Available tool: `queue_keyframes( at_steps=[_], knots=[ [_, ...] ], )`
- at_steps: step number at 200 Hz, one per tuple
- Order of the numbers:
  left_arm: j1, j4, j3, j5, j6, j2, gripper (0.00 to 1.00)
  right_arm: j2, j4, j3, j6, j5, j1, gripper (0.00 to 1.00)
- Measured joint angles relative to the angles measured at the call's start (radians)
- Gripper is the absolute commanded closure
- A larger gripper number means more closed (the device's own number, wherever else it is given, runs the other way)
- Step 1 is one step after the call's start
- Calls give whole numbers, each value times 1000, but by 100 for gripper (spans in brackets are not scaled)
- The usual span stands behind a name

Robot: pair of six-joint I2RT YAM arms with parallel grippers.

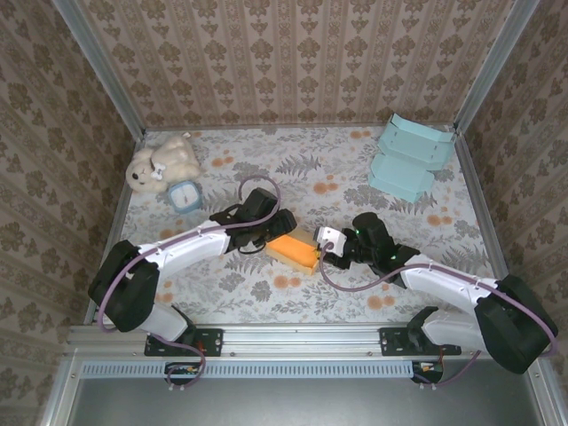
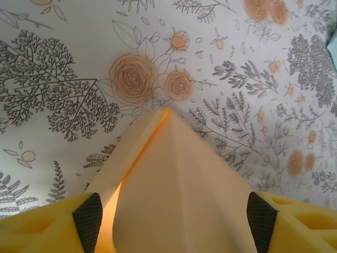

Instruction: Fold the paper box

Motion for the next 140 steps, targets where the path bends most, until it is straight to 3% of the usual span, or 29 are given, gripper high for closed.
queue_keyframes(
  at_steps=[44, 61, 140],
  knots=[
    [0, -6, -35, -33, -4, -33, 25, -90, -19, -1, 23, 30, 27, 52],
    [-1, -6, -50, -50, -6, -50, 25, -142, -30, -5, 38, 37, 36, 45],
    [-6, -14, -72, -85, -8, -66, 24, -315, -95, -28, 159, 50, 82, 36]
  ],
)
